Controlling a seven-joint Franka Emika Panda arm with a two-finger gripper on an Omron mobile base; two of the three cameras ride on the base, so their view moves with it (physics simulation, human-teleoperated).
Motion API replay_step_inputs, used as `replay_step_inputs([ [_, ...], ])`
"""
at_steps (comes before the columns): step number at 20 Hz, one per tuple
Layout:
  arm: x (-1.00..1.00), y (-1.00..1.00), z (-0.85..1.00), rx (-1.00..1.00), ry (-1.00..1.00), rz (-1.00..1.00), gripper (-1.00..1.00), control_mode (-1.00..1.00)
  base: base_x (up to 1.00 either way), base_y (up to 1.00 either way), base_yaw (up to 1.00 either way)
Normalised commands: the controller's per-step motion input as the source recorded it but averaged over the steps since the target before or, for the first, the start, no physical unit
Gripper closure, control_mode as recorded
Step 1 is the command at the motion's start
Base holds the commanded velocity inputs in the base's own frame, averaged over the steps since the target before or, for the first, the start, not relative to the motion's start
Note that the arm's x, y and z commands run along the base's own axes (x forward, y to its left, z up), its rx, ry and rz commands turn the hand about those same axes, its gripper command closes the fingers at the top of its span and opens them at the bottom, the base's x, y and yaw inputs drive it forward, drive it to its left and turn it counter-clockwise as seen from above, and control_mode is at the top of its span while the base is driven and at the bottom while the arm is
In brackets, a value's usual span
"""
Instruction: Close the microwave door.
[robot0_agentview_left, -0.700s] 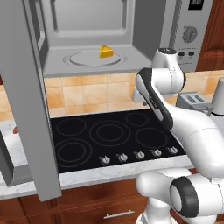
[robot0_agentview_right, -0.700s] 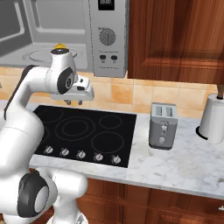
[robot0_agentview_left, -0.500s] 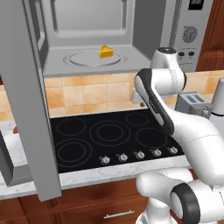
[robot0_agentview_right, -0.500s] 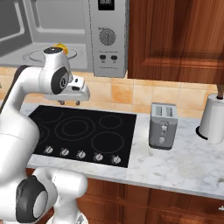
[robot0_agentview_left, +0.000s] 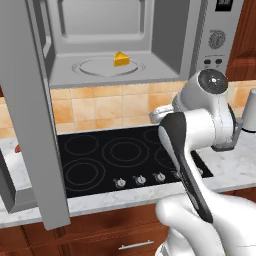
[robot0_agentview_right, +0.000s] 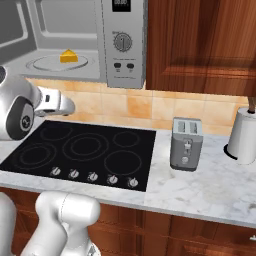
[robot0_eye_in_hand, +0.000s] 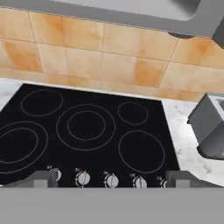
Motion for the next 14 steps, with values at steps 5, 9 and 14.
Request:
replay_step_inputs([
  [5, -0.53, 0.0, 0.36, 0.01, -0.4, 0.0, -1.0, -1.0, 0.0, 0.0, 0.0],
  [9, -0.34, 0.0, 0.31, 0.02, -0.38, -0.02, -1.0, -1.0, 0.0, 0.0, 0.0],
  [14, -0.1, 0.04, 0.43, 0.01, -0.3, -0.02, -1.0, -1.0, 0.0, 0.0, 0.0],
])
